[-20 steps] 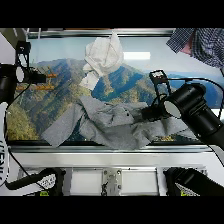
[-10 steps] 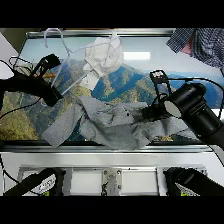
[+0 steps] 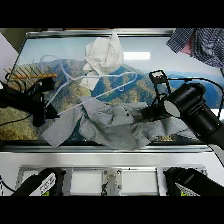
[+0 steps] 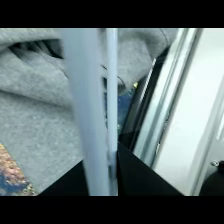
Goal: Fold the clothes and pants, and hang the long-sleeved shirts on hangers.
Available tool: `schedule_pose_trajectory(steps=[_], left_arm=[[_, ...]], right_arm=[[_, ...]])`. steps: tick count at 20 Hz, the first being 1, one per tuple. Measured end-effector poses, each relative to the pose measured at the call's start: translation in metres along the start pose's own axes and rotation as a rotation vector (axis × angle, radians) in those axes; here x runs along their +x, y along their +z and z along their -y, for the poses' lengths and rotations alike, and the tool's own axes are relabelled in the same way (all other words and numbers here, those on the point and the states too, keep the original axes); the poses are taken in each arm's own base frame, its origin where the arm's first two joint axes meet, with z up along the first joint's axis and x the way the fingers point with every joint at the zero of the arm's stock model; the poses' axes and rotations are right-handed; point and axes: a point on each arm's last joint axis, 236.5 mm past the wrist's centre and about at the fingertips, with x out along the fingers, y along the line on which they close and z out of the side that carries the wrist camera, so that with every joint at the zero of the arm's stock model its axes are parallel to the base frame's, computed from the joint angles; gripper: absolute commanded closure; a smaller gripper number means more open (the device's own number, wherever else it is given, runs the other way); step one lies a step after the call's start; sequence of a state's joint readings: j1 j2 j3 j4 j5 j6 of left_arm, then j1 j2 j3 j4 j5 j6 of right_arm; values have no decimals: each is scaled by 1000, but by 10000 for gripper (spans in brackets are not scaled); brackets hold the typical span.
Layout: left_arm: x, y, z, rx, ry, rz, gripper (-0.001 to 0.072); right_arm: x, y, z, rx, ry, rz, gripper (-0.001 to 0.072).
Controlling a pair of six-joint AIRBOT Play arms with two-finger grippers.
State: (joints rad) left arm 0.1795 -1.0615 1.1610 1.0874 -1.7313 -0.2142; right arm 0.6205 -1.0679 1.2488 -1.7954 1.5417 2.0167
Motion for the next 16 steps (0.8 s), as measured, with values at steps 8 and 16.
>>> schedule_pose_trajectory(steps=[8,16], left_arm=[[26,-42,52,21,-24,-52,687],[62,-40,58,117,-93,-108,687]], right_arm=[[0,0,0,0,0,0,685],[0,0,0,0,0,0,685]])
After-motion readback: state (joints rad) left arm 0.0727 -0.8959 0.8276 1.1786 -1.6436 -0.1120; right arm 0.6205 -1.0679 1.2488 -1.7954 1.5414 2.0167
